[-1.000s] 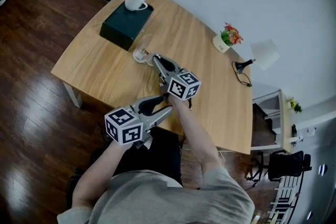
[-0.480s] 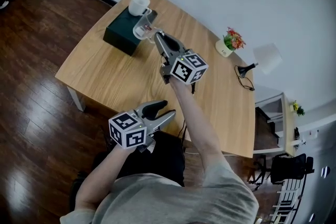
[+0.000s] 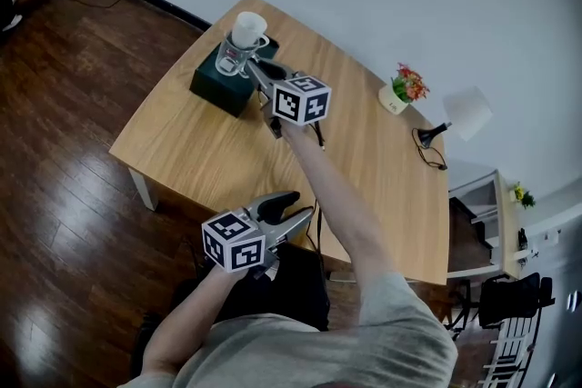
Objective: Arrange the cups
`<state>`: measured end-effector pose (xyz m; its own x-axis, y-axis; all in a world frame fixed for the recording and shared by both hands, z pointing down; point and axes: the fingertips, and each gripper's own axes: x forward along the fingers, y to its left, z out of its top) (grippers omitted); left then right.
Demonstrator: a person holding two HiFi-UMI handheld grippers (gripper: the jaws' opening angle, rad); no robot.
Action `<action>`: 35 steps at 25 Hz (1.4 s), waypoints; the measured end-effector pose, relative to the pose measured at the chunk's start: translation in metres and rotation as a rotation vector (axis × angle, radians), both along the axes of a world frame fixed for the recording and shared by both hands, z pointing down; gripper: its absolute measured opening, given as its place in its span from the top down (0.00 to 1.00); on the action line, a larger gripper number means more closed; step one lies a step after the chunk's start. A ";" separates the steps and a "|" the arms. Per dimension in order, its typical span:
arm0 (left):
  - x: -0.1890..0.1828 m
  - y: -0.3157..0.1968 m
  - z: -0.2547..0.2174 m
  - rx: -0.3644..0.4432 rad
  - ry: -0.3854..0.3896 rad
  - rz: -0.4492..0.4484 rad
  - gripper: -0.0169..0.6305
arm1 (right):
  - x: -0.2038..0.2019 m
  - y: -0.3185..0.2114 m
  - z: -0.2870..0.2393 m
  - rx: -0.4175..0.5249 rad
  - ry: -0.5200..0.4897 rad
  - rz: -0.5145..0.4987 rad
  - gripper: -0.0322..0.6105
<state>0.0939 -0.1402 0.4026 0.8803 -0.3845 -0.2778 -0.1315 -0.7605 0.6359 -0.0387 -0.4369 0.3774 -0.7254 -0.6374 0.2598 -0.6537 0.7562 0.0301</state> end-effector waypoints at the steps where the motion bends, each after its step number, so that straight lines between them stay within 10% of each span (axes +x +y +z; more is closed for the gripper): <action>1: 0.000 0.000 0.000 -0.002 0.003 -0.001 0.70 | -0.002 -0.001 0.000 0.002 0.003 -0.005 0.89; 13: -0.001 -0.001 0.000 0.002 0.002 -0.002 0.70 | 0.039 0.014 -0.019 0.052 0.009 0.074 0.82; 27: -0.003 0.003 -0.002 0.045 -0.051 -0.016 0.70 | 0.235 0.228 -0.044 0.171 -0.156 0.239 0.86; 35: 0.011 0.012 0.008 0.158 -0.208 -0.046 0.71 | 0.271 0.296 -0.020 0.266 -0.166 0.316 0.86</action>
